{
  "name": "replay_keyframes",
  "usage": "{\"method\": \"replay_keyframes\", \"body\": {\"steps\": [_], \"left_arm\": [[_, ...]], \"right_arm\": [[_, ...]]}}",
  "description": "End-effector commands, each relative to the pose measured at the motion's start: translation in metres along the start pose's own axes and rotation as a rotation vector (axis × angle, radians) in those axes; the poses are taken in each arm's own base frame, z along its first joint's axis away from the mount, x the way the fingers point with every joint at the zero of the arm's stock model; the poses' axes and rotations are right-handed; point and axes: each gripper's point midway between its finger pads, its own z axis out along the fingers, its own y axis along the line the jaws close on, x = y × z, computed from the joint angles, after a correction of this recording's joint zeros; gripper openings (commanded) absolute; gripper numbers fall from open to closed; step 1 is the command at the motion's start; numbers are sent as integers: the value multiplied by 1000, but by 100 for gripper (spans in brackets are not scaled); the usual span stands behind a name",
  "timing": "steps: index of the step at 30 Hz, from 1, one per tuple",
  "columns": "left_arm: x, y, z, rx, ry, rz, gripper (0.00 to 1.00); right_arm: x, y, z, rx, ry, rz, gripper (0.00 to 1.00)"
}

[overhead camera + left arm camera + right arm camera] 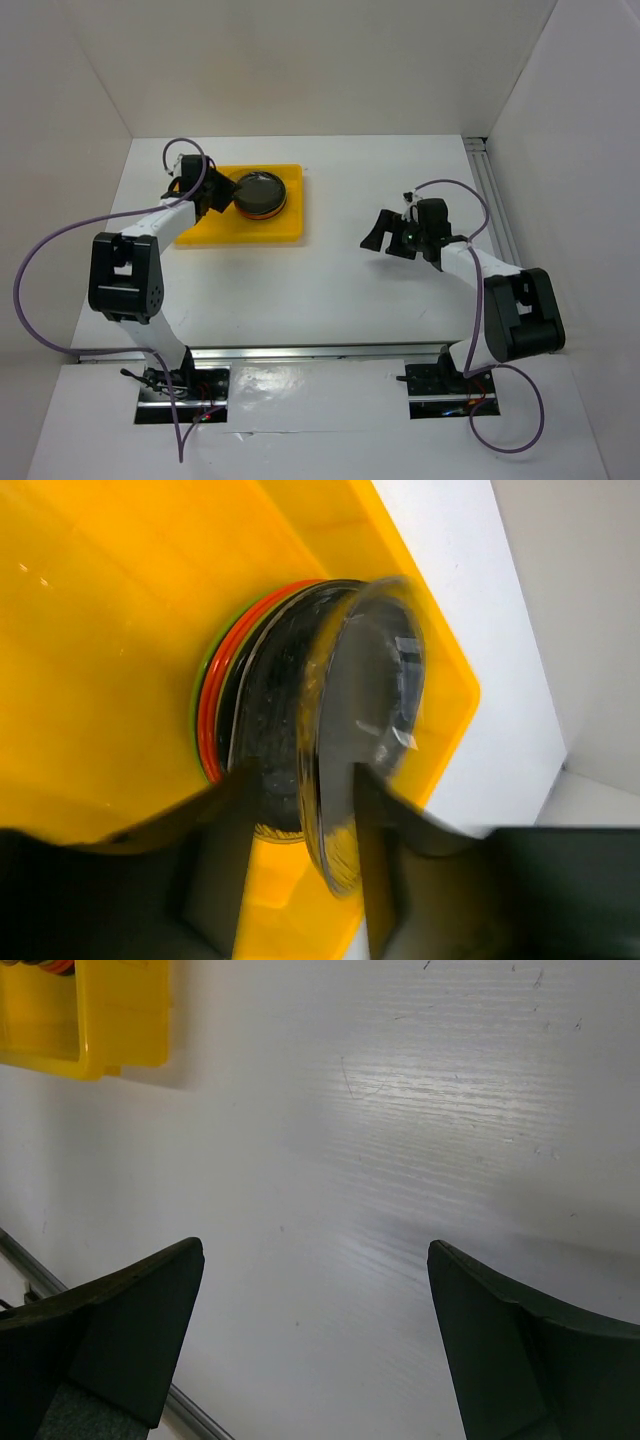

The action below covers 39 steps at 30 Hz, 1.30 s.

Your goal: Place the plates into the plastic bin on the countertop

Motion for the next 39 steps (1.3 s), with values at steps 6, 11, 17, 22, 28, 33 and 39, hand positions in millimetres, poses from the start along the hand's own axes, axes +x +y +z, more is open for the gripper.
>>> {"method": "replay_keyframes", "body": {"steps": [6,11,17,22,28,33,39], "left_arm": [[-10,-24,-7,59,-13,9,82],[-12,-58,-50,142,-10,48,92],[-3,-48,-116,44,8,177,100],[40,-13,-175,87,37,339,100],[71,34,-250,162,11,425,100],[66,55,-291,206,-25,484,100],[59,55,-331,318,-81,473,100]], "right_arm": [[-8,13,-3,-33,-44,-63,100],[-14,17,-7,-32,-63,-71,100],[-31,41,-30,14,-134,-143,100],[-60,70,-72,125,-260,-221,100],[-75,116,-143,122,-388,-303,100],[-67,123,-172,117,-404,-315,100],[-50,116,-181,144,-381,-317,100]]}}
